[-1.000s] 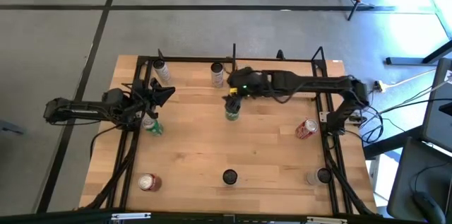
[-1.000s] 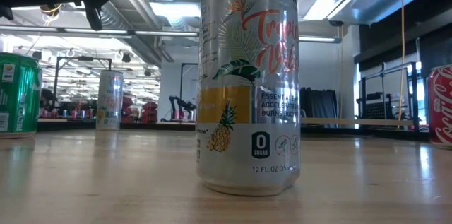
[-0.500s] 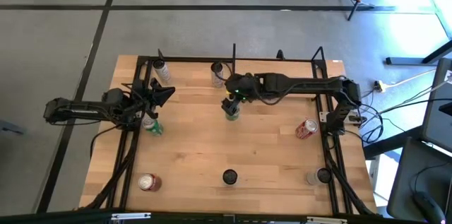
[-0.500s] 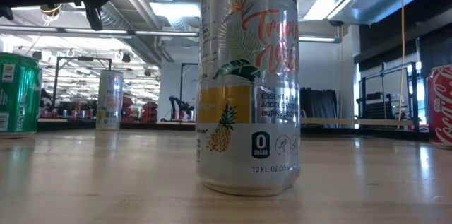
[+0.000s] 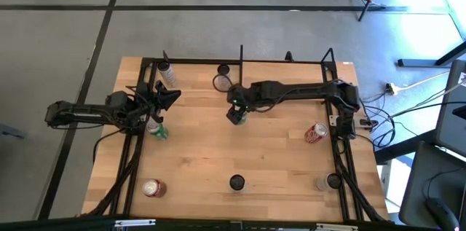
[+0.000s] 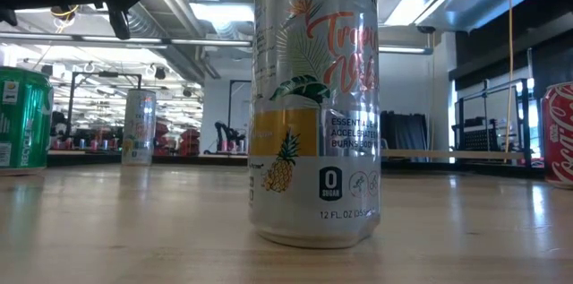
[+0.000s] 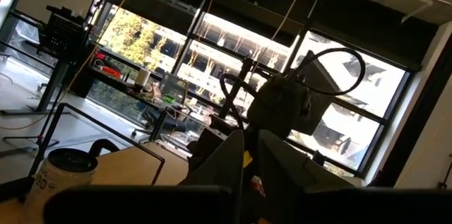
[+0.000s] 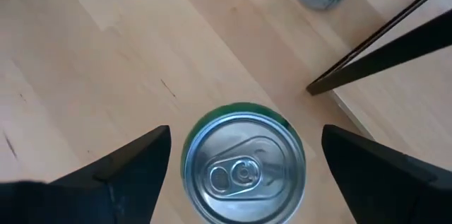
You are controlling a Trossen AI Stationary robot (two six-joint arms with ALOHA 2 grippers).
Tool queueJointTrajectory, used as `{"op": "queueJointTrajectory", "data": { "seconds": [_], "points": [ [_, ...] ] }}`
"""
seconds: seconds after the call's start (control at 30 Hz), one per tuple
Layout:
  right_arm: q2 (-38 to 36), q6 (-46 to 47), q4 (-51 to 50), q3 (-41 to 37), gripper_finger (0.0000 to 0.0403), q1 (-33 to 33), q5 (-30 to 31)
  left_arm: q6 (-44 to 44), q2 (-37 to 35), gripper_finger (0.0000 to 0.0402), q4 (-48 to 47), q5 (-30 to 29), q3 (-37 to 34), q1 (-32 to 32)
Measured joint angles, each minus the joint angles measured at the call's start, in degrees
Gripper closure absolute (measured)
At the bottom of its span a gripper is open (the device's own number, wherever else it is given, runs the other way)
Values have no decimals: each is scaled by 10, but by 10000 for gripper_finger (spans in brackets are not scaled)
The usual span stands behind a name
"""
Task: Place canned beverage on shelf
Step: Put the right green soda can on the shelf
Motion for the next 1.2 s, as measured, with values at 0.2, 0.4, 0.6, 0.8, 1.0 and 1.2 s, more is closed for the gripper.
{"op": "queueJointTrajectory", "data": {
  "seconds": [0.2,0.4,0.6,0.8,1.0,1.2],
  "points": [
    [18,0,-15,0,49,0,-5,0,0,363,0,0,0,0],
    [33,0,-25,0,49,0,-12,0,0,363,0,0,0,0],
    [32,0,-26,0,99,0,-4,0,0,363,0,1,0,0],
    [24,-12,-35,0,139,0,-10,0,0,363,0,1,0,0],
    [-40,-17,-78,0,139,0,-13,-1,0,363,0,1,0,0],
    [-120,-20,-143,0,139,-4,31,-1,0,363,0,0,0,0]
  ]
}}
